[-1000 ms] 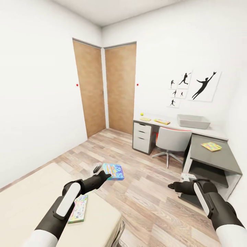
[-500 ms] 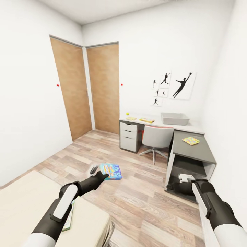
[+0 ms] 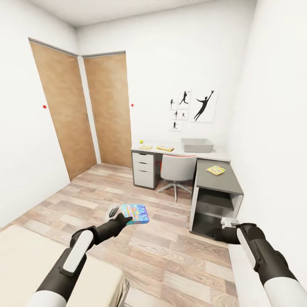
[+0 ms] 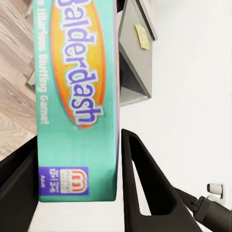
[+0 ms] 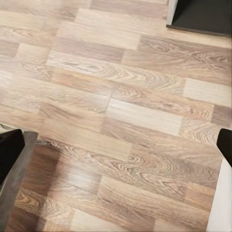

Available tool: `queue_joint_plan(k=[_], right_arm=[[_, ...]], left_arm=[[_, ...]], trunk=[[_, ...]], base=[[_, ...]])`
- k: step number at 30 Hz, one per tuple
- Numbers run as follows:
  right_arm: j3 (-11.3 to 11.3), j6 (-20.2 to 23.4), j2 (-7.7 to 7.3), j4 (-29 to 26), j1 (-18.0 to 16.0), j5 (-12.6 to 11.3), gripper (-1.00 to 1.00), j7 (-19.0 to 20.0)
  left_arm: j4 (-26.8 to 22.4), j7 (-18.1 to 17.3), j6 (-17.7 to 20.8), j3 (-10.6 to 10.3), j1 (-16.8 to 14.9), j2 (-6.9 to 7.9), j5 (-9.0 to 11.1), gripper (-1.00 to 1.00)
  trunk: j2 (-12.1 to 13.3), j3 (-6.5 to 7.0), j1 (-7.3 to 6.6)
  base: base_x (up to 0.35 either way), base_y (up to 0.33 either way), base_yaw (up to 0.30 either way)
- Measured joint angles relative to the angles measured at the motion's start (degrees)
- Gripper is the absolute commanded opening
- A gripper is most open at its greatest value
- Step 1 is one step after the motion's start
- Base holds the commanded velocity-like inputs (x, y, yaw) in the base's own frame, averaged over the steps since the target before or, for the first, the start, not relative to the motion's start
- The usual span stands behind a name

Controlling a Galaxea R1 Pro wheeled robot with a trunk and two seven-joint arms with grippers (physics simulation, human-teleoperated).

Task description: Put all the toys in the child's room - the three board games (two on the bed and one on the table), the two jigsaw puzzles on the table, and the tennis ball on the table - inside the toy box on the table in the child's room.

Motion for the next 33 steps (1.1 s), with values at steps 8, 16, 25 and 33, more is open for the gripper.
queue_joint_plan(k=[8, 16, 25, 33], right_arm=[[0.09, -0.14, 0.36, -0.11, -0.04, 0.05, 1.0, 0.0], [0.21, -0.14, 0.74, -0.17, 0.03, 0.07, 1.0, 0.0], [0.57, -0.42, 0.82, -0.1, 0.44, -0.22, 1.0, 0.13], [0.79, -0.37, 0.89, -0.32, 0.65, -0.23, 1.0, 0.06]], left_arm=[[0.03, -0.57, 0.55, 2.93, 0.4, 0.23, 0.7, -1.0], [-0.18, -0.8, 0.58, 3.81, 0.61, 0.29, 1.02, -1.0], [-0.26, -0.76, 0.62, 3.94, 0.74, 0.32, 1.01, -1.0], [-0.26, -0.81, 0.69, 3.92, 0.82, 0.32, 1.0, -1.0]], trunk=[[0.0, 0.0, 0.0], [0.0, 0.0, 0.0], [0.0, 0.0, 0.0], [0.0, 0.0, 0.0]], base=[[0.0, 0.0, -0.08], [0.0, 0.0, -0.086], [0.0, 0.0, -0.095], [0.0, 0.0, -0.017]])
